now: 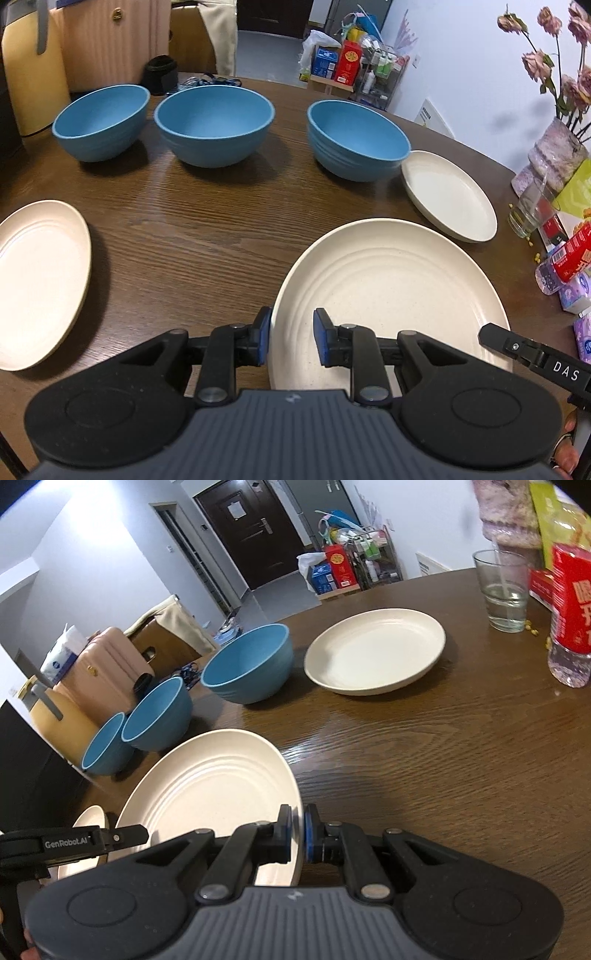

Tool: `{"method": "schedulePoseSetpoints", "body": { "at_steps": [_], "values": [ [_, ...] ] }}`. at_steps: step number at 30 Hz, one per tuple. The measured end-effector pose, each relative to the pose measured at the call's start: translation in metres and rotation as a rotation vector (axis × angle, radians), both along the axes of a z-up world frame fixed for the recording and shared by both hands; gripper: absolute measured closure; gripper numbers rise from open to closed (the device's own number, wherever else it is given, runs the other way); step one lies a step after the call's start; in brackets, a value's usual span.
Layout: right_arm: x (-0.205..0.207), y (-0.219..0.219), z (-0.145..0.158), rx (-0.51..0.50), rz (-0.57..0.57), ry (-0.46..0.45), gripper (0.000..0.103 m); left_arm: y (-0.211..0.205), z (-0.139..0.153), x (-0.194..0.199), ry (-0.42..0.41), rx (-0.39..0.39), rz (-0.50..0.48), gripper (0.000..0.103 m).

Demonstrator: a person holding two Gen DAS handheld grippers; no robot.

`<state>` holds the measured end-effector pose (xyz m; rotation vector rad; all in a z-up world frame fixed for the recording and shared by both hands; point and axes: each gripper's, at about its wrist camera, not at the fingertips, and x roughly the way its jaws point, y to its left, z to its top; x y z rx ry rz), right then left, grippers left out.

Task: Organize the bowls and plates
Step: 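Carry the cream plate with both tools toward the placed cream plate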

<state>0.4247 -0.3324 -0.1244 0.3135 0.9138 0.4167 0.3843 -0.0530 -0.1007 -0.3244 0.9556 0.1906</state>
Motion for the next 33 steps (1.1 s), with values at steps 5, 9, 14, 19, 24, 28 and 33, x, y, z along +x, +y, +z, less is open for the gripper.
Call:
{"method": "schedulePoseSetpoints", "body": {
  "at_steps": [5, 9, 14, 19, 24, 28, 33],
  "values": [
    [-0.003, 0.018, 0.007, -0.012, 0.018, -0.009, 0.096, 0.017, 0.003, -0.009, -0.007, -0.009, 0.019, 0.079],
    [-0.007, 0.034, 0.010, -0.019, 0.029, -0.010, 0.096, 0.032, 0.005, -0.017, -0.011, -0.009, 0.030, 0.079],
    [-0.013, 0.050, 0.014, -0.025, 0.038, -0.008, 0.096, 0.047, 0.008, -0.027, -0.017, -0.013, 0.041, 0.078],
    [-0.020, 0.066, 0.020, -0.029, 0.053, -0.017, 0.096, 0.064, 0.012, -0.036, -0.026, -0.017, 0.051, 0.079],
    [-0.028, 0.085, 0.025, -0.041, 0.070, -0.021, 0.096, 0.081, 0.014, -0.046, -0.033, -0.028, 0.070, 0.079],
    [-0.031, 0.100, 0.029, -0.049, 0.081, -0.025, 0.096, 0.096, 0.015, -0.052, -0.039, -0.035, 0.081, 0.079],
    [-0.037, 0.118, 0.032, -0.057, 0.096, -0.026, 0.096, 0.116, 0.018, -0.061, -0.045, -0.041, 0.100, 0.079]
  ]
}}
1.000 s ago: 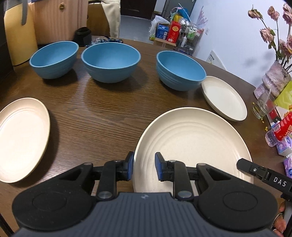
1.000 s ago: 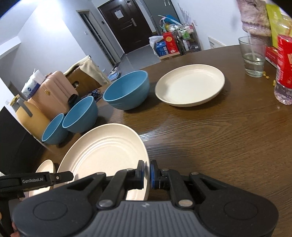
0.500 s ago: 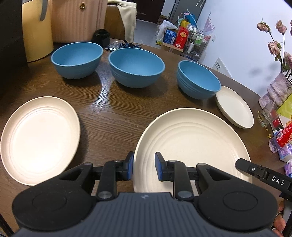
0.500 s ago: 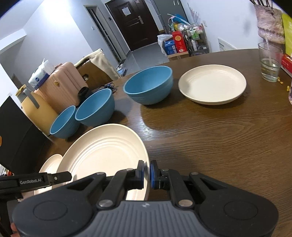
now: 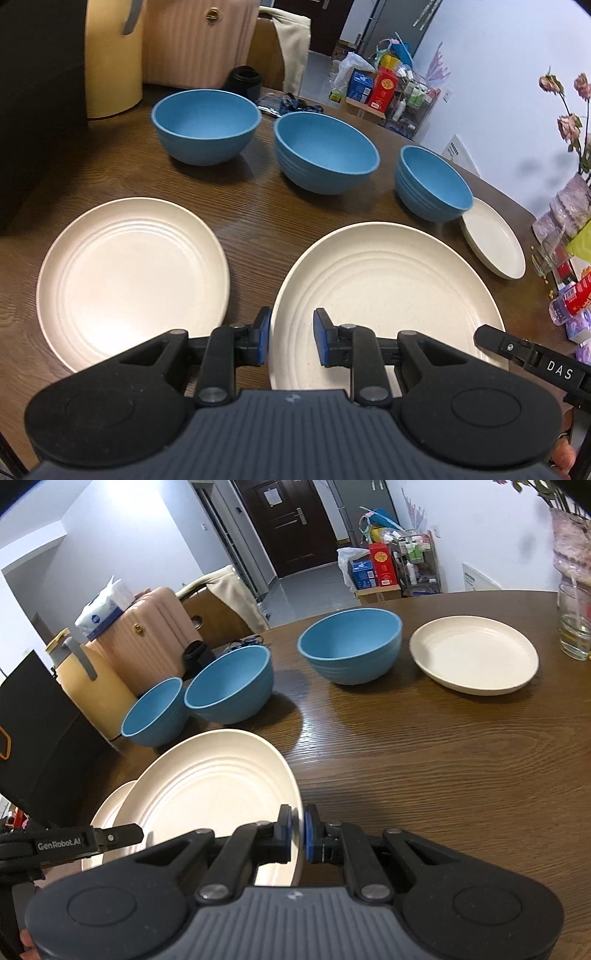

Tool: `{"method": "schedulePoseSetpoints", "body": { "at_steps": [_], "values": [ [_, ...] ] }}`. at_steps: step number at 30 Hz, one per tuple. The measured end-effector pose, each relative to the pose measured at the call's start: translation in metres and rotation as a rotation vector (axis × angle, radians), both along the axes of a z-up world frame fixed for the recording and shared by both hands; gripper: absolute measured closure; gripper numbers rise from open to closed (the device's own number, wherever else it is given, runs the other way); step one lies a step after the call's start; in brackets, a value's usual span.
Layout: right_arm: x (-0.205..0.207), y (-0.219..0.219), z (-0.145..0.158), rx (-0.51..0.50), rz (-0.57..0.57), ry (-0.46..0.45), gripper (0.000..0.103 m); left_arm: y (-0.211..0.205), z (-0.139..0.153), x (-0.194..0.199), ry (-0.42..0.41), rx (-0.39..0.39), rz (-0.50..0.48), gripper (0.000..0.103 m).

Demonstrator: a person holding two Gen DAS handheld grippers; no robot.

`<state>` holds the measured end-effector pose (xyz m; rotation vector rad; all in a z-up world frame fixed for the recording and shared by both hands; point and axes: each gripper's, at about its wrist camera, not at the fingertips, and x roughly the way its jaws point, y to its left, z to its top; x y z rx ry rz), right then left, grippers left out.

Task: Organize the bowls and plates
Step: 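Carry the cream plate with both tools toward the placed cream plate, then lower the held plate onto the placed cream plate with both tools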

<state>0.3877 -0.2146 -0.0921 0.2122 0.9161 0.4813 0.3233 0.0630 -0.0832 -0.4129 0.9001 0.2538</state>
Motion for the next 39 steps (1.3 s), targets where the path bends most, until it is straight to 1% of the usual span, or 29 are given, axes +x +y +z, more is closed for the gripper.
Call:
{"method": "schedulePoseSetpoints", "body": {
  "at_steps": [10, 23, 39],
  "values": [
    [-0.007, 0.044, 0.004, -0.009, 0.040, 0.000, 0.096, 0.044, 0.003, -0.017, -0.004, -0.007, 0.040, 0.079],
    [-0.009, 0.099, 0.006, -0.039, 0.086, 0.008, 0.096, 0.094, 0.000, -0.027, -0.005, -0.030, 0.088, 0.079],
    [-0.007, 0.175, -0.002, -0.079, 0.140, 0.019, 0.096, 0.161, -0.015, -0.036, 0.005, -0.061, 0.142, 0.079]
  ]
}}
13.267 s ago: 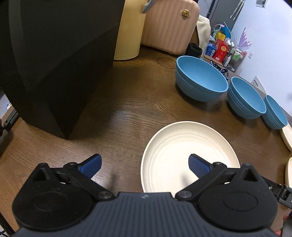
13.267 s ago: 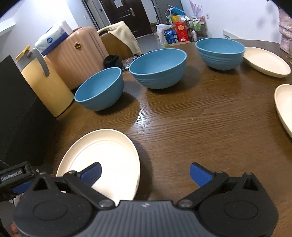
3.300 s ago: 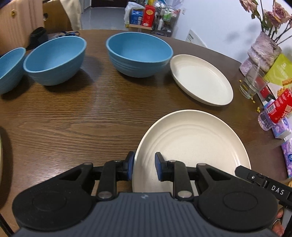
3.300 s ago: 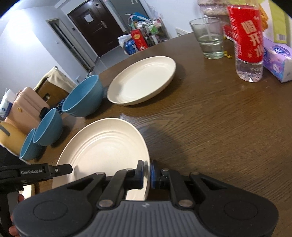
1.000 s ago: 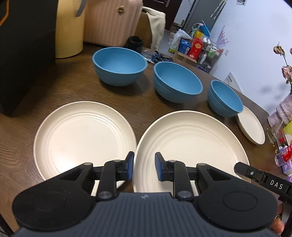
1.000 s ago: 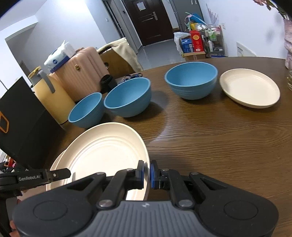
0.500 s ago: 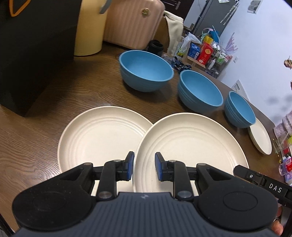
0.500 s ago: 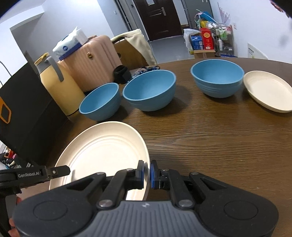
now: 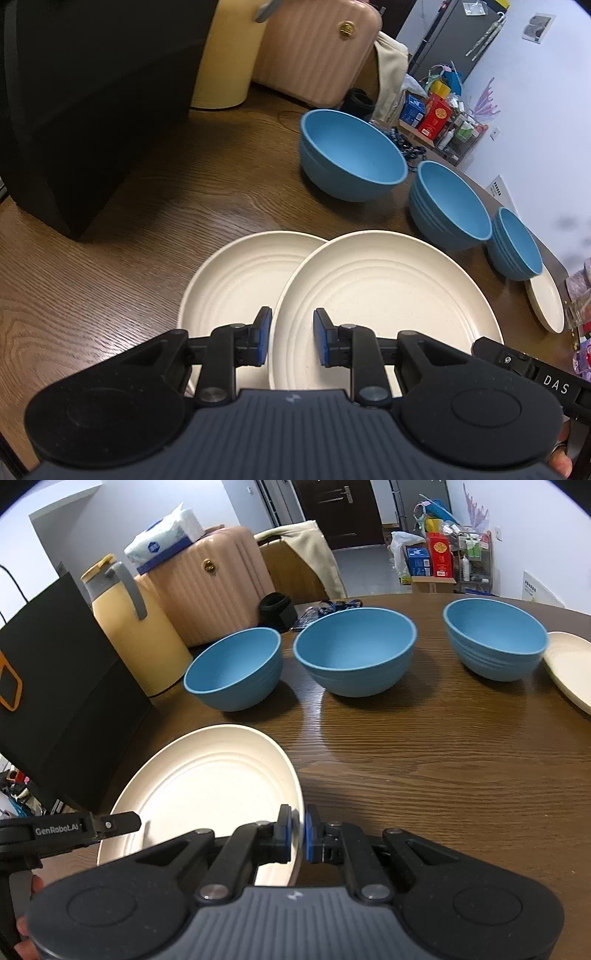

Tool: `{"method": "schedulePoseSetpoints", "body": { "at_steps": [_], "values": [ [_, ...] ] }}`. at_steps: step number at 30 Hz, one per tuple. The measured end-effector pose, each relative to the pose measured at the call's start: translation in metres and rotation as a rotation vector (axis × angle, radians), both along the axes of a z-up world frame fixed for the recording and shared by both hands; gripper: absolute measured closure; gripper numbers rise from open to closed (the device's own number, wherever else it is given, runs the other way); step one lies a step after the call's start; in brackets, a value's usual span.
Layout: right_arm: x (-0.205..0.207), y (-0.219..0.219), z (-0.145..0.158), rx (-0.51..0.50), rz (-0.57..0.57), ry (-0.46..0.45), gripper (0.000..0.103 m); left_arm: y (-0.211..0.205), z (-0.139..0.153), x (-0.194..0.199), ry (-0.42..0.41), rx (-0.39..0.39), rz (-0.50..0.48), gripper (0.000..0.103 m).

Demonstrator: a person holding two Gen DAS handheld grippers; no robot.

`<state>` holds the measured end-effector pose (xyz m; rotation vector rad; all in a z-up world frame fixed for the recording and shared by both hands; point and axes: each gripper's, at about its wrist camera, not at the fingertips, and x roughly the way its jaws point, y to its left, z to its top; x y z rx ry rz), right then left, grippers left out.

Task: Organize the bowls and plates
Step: 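Lower the held plate onto the placed cream plate with both tools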

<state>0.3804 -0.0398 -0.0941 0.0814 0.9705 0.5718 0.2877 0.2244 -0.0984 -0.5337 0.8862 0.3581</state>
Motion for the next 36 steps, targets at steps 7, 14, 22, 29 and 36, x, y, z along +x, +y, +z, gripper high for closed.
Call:
{"method": "schedulePoseSetpoints", "body": {
  "at_steps": [7, 14, 22, 29, 36],
  "values": [
    [0.001, 0.027, -0.006, -0.022, 0.016, 0.006, 0.096, 0.023, -0.007, 0.002, 0.003, -0.009, 0.014, 0.079],
    [0.007, 0.048, -0.013, -0.051, 0.030, 0.013, 0.095, 0.043, -0.017, 0.005, 0.002, -0.023, 0.039, 0.079],
    [0.012, 0.067, -0.022, -0.069, 0.042, 0.026, 0.095, 0.056, -0.025, 0.006, 0.013, -0.017, 0.048, 0.079],
    [0.012, 0.075, -0.027, -0.076, 0.049, 0.035, 0.095, 0.063, -0.030, 0.007, 0.023, -0.008, 0.049, 0.079],
    [0.012, 0.081, -0.031, -0.085, 0.054, 0.043, 0.095, 0.066, -0.035, 0.007, 0.036, 0.016, 0.048, 0.079]
  ]
}}
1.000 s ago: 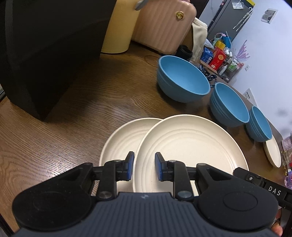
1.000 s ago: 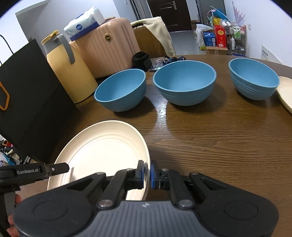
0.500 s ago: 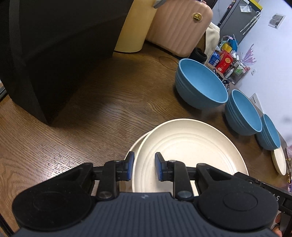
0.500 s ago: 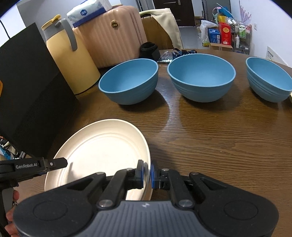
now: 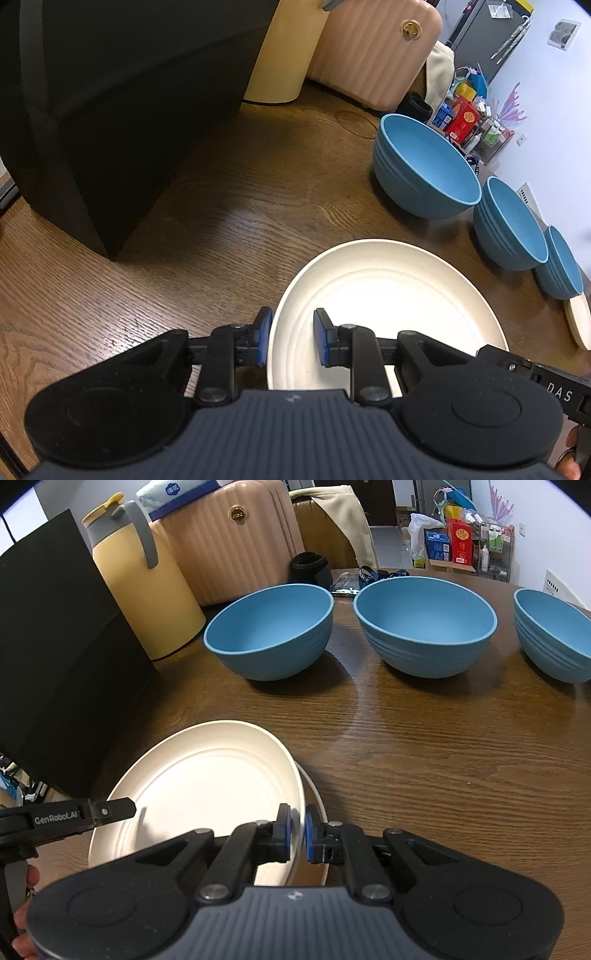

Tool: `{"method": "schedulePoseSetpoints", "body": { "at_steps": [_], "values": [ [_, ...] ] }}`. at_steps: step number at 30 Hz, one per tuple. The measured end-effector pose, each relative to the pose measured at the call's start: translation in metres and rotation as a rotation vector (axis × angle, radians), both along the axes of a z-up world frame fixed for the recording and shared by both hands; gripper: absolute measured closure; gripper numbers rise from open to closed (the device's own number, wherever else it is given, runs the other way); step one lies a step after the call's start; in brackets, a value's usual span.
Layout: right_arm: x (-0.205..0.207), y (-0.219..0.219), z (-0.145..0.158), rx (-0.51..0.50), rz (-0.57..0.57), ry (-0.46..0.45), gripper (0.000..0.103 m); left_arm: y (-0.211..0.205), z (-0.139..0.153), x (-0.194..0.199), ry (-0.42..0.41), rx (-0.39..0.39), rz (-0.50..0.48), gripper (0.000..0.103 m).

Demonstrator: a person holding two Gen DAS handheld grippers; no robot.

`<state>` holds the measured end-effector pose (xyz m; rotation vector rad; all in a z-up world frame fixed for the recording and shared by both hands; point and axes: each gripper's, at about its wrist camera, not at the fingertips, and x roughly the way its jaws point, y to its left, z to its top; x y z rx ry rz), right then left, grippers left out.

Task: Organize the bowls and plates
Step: 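Lower the held plate onto the placed cream plate with both tools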

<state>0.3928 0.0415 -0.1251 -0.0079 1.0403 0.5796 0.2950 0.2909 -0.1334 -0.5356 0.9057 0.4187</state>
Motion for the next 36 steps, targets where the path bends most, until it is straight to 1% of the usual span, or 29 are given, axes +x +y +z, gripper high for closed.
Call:
{"method": "schedulePoseSetpoints", "body": {
  "at_steps": [15, 22, 36],
  "values": [
    [-0.001, 0.007, -0.005, -0.053, 0.020, -0.023, 0.094, -0.005, -0.004, 0.006, 0.030, 0.047, -0.033, 0.079],
    [-0.003, 0.011, -0.004, -0.078, 0.042, -0.048, 0.093, -0.004, -0.005, 0.007, 0.033, 0.053, -0.034, 0.079],
    [-0.005, 0.017, -0.003, -0.106, 0.058, -0.055, 0.092, -0.004, -0.005, 0.009, 0.044, 0.066, -0.044, 0.079]
  ]
}}
